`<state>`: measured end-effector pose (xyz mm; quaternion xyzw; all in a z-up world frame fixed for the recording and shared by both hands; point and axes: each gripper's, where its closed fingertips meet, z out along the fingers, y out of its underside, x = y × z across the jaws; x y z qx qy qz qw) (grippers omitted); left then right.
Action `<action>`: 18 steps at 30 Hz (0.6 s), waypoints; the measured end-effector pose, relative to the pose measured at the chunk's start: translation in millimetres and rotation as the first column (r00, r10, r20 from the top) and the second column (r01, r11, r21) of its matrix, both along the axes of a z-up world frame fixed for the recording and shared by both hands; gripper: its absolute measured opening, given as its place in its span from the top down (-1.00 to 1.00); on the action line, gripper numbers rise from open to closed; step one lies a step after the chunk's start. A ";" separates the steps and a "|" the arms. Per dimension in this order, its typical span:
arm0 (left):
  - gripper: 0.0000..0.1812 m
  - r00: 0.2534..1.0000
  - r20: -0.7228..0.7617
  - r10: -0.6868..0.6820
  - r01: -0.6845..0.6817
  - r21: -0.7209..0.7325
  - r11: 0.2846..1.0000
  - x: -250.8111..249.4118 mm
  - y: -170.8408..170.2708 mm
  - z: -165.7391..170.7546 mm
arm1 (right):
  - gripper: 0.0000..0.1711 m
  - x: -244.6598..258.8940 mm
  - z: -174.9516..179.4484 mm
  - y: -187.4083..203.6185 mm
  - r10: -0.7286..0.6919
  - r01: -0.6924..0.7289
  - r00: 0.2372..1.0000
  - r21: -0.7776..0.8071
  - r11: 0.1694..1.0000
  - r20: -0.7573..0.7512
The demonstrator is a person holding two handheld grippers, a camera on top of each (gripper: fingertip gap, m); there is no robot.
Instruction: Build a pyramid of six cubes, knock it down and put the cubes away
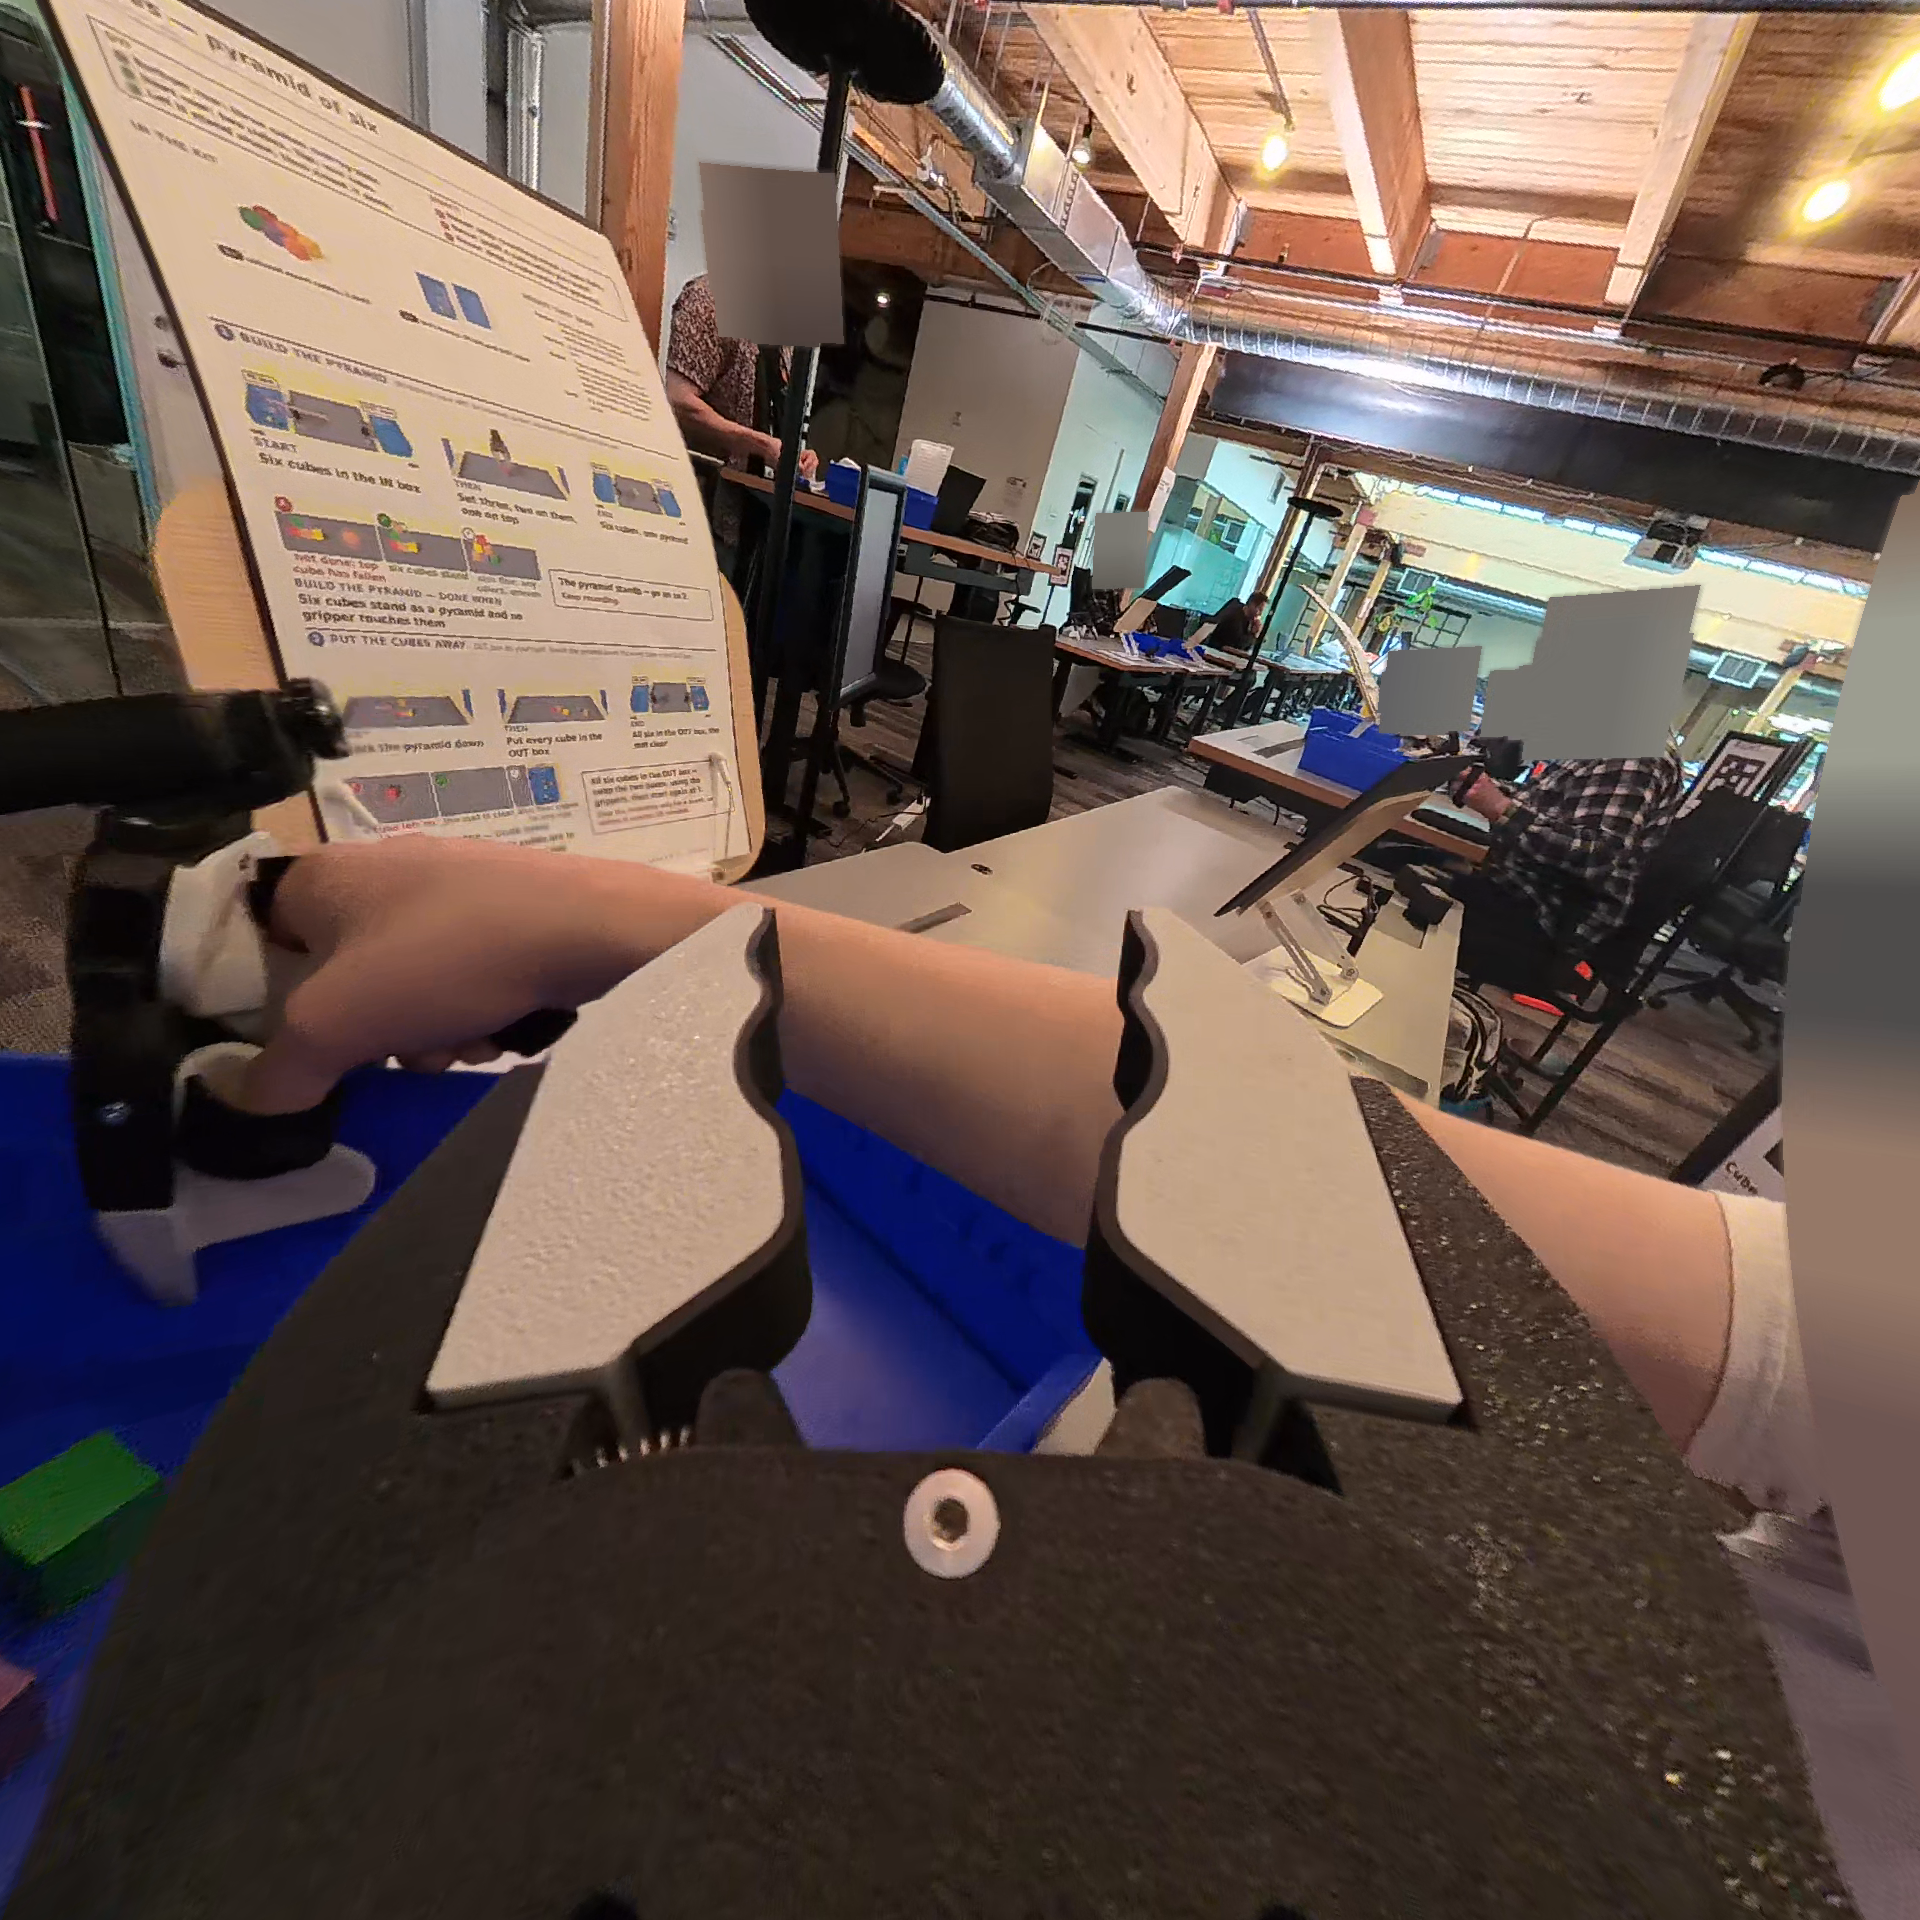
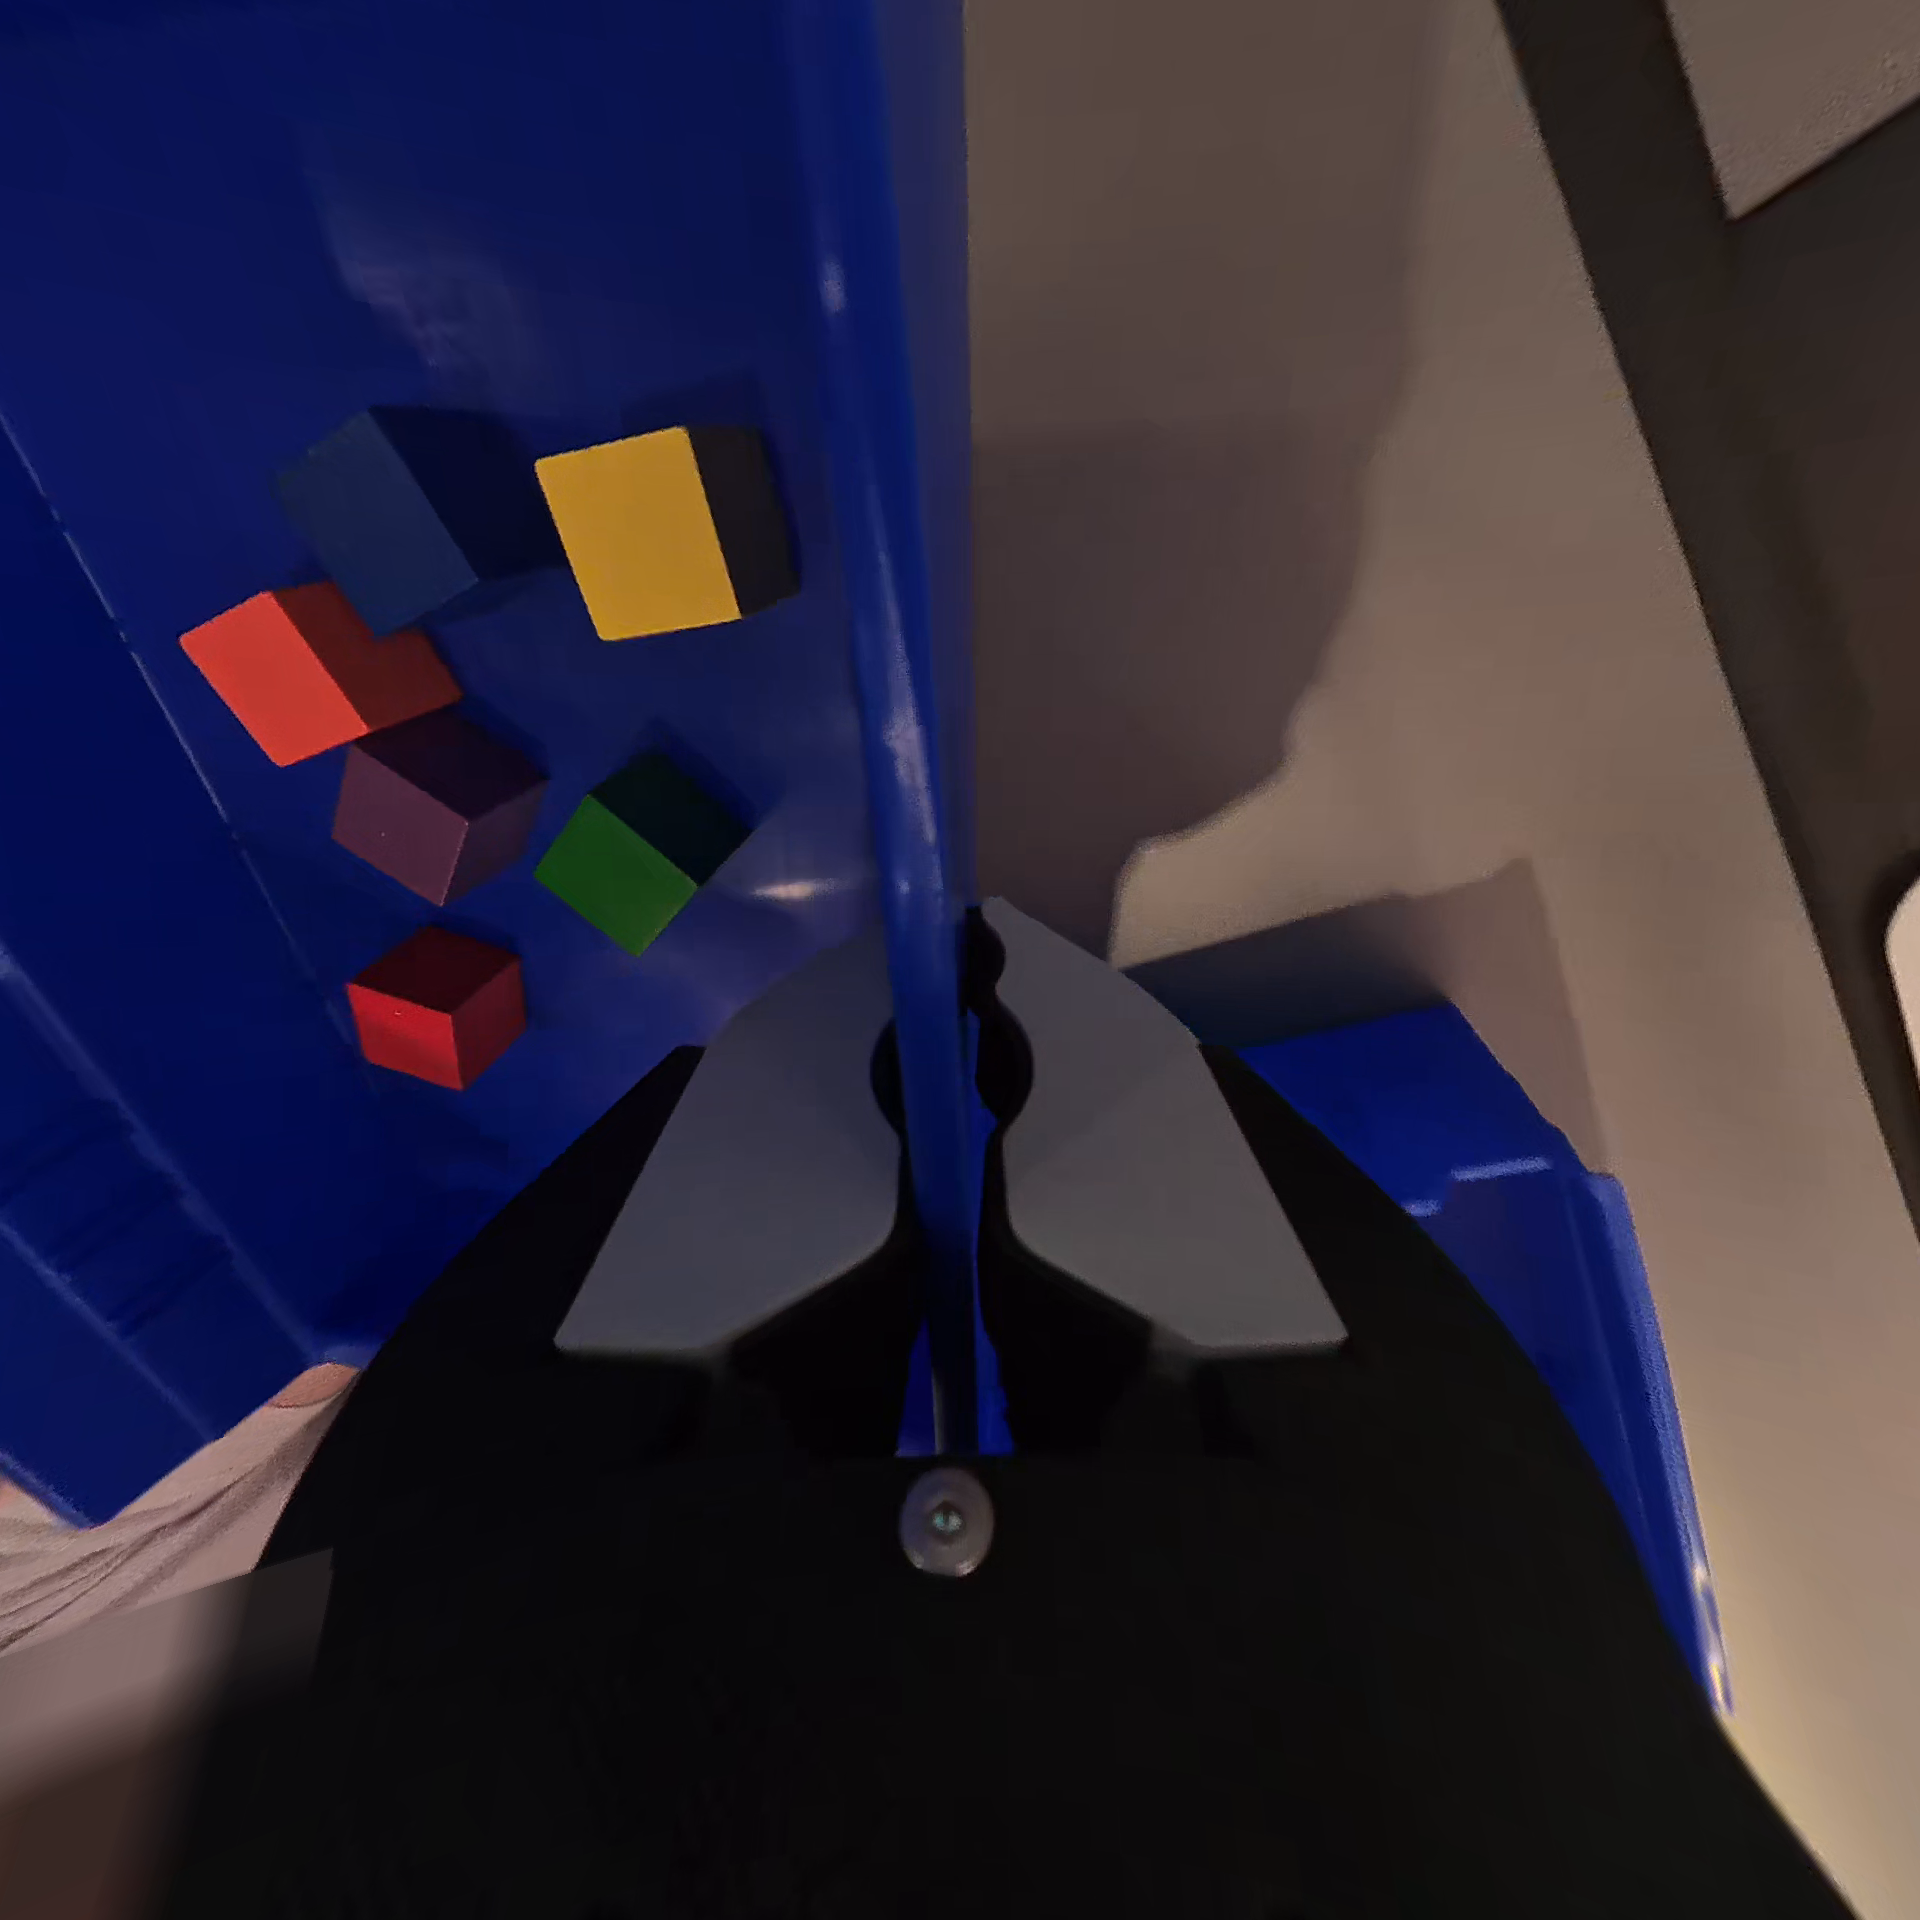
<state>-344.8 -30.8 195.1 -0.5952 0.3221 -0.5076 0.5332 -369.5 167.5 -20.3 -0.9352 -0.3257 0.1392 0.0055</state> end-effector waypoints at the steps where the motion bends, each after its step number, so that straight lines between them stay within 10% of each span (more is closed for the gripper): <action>1: 0.31 1.000 -0.001 0.000 0.000 -0.005 1.000 -1.2 1.0 -0.8 | 0.92 -6.9 -2.6 -0.9 0.011 -0.011 1.000 -0.009 1.000 0.005; 18: 0.31 1.000 -0.006 -0.020 0.020 -0.032 0.999 -9.7 3.8 -5.9 | 0.93 -49.6 -75.3 4.5 -0.033 0.033 0.999 -0.015 0.999 -0.018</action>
